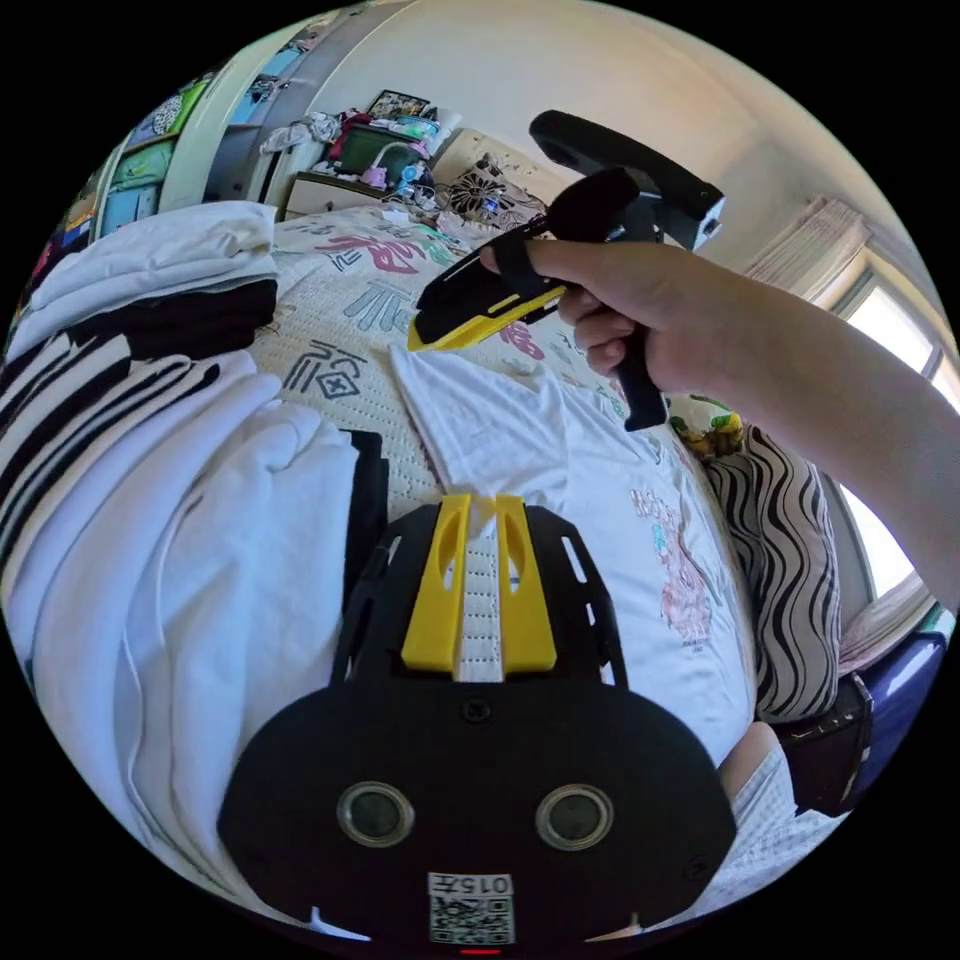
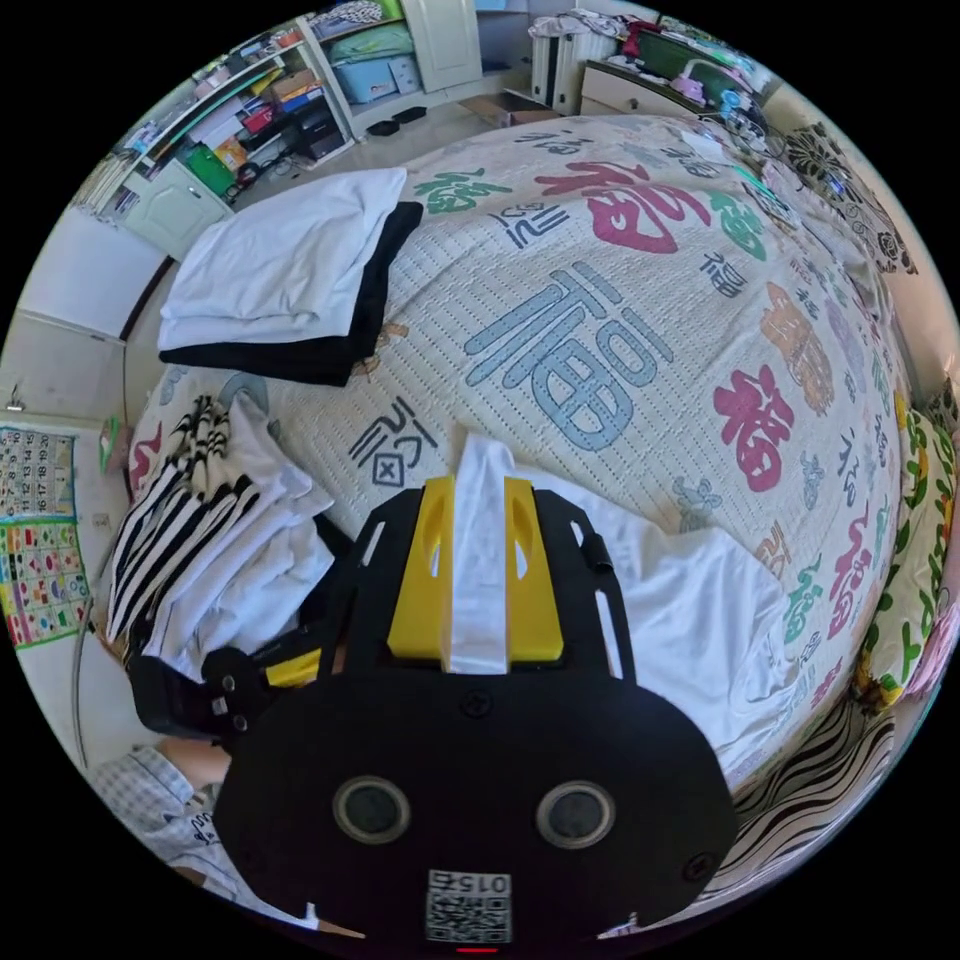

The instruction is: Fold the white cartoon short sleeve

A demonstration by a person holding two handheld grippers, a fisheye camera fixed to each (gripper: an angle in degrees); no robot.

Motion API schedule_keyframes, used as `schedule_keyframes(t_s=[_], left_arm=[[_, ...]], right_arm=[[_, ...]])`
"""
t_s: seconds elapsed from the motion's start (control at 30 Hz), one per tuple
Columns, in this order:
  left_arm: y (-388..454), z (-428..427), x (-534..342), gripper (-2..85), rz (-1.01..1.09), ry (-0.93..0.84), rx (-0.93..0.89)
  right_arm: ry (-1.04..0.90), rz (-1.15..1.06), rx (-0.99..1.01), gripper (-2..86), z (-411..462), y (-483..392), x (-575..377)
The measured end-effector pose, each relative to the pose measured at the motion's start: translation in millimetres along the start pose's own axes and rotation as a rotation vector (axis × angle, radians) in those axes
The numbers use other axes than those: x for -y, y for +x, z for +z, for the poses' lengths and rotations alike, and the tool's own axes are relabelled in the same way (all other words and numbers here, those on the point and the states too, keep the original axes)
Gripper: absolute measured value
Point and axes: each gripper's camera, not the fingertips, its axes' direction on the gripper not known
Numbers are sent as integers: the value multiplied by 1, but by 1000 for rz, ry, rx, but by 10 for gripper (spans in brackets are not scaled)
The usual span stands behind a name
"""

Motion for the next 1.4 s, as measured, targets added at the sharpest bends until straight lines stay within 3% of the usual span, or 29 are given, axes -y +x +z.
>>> schedule_keyframes(t_s=[0.3, 0.37, 0.5, 0.73, 0.93, 1.1, 1.23, 1.4], left_arm=[[-1, -23, -8, -7, -69, 25, -107], [3, -29, -10, -7, -73, 37, -114], [23, -42, -12, -7, -7, 57, -67], [123, -77, -16, -4, 306, 116, 2], [210, -33, -38, -7, 450, 5, -41], [250, 24, -65, 3, 487, -142, -55], [276, 53, -70, 68, 523, -172, 22], [304, 109, -69, 89, 574, -286, 71]], right_arm=[[-64, 54, -34, 63, 25, -15, 19], [-39, 59, -47, 12, 12, -12, 10], [37, 68, -38, -1, -29, 11, -18], [246, 253, 170, -5, -136, 137, -146], [382, 453, 225, -4, -176, 249, -307], [304, 610, 285, -1, -148, 314, -412], [264, 727, 322, 8, -129, 351, -476], [305, 690, 359, 63, -147, 370, -508]])
